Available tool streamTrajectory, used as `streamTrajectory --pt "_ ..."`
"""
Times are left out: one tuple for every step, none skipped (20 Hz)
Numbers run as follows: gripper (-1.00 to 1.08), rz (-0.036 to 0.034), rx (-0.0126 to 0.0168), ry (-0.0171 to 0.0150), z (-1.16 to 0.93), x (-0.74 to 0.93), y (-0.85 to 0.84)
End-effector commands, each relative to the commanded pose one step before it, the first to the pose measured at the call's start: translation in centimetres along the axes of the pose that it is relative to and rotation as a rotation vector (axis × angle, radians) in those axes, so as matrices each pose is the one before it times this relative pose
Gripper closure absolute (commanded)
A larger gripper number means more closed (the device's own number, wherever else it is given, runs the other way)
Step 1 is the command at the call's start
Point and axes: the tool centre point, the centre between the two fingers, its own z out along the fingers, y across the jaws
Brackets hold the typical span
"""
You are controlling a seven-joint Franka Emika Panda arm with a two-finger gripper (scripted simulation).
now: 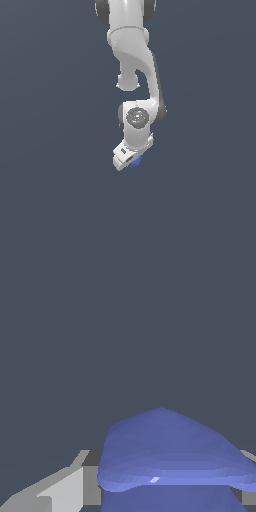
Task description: Pick up the object and move it to a goal position.
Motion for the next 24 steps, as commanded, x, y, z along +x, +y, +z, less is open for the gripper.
streamTrajectory --pt "1.08 -0.00036 0.00005 0.00009 0.041 0.022 -0.013" --pt "1.08 0.0 0.0 0.0 0.0 0.0 0.0" --pt "1.08 0.0 0.0 0.0 0.0 0.0 0.0" --pt "1.08 0.0 0.0 0.0 0.0 0.0 0.0" --pt "1.08 0.0 0.0 0.0 0.0 0.0 0.0" --pt "1.08 0.0 0.0 0.0 0.0 0.0 0.0" --pt "1.08 0.0 0.0 0.0 0.0 0.0 0.0" --pt "1.08 0.00041 -0.00027 0.00004 -0.033 -0.016 0.03" --pt "1.08 0.0 0.0 0.0 -0.028 -0.003 -0.001" --pt "1.08 0.0 0.0 0.0 -0.083 -0.01 -0.002" --pt "1.08 0.0 0.0 0.0 -0.138 -0.017 -0.004" --pt "1.08 0.0 0.0 0.0 -0.194 -0.023 -0.006" --pt "1.08 0.0 0.0 0.0 -0.25 -0.03 -0.007" --pt "1.08 0.0 0.0 0.0 -0.307 -0.037 -0.009" --pt "1.08 0.0 0.0 0.0 -0.364 -0.043 -0.011" --pt "1.08 0.0 0.0 0.0 -0.423 -0.05 -0.012" --pt "1.08 -0.00012 -0.0004 -0.00026 -0.485 -0.051 -0.023" --pt "1.08 0.0 0.0 0.0 -0.543 -0.064 -0.016" --pt "1.08 0.0 0.0 0.0 -0.606 -0.071 -0.017" --pt "1.08 0.0 0.0 0.0 -0.67 -0.078 -0.019" --pt "1.08 0.0 0.0 0.0 -0.737 -0.085 -0.021" --pt "1.08 -0.0004 -0.00015 -0.00023 -0.799 -0.075 -0.045" --pt "1.08 0.0 0.0 0.0 -0.871 -0.099 -0.025" --pt "1.08 0.0 0.0 0.0 -0.932 -0.105 -0.026"
